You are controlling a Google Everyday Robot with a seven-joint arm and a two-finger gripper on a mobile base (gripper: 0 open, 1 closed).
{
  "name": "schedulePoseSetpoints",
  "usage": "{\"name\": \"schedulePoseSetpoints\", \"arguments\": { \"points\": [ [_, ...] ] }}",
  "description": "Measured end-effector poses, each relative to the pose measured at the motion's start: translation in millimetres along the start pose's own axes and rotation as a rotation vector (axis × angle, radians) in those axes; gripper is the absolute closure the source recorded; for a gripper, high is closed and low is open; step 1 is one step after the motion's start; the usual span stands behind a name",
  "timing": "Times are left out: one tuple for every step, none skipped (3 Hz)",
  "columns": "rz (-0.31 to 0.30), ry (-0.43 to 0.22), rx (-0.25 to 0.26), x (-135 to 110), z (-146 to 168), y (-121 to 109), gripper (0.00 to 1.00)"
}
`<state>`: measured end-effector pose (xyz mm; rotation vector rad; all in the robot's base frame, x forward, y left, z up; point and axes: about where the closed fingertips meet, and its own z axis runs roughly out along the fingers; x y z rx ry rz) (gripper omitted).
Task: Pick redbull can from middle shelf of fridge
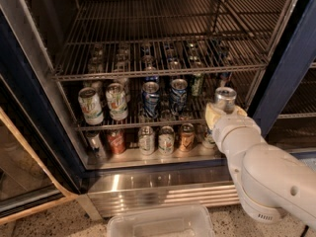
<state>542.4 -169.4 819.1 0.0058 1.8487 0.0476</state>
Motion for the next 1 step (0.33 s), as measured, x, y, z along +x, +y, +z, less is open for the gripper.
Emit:
{"name": "schedulePoseSetpoints", "arguments": {
  "points": [
    [-0.003,-0.004,0.007,-2.5,-3.1,-3.7,1.0]
  ]
}}
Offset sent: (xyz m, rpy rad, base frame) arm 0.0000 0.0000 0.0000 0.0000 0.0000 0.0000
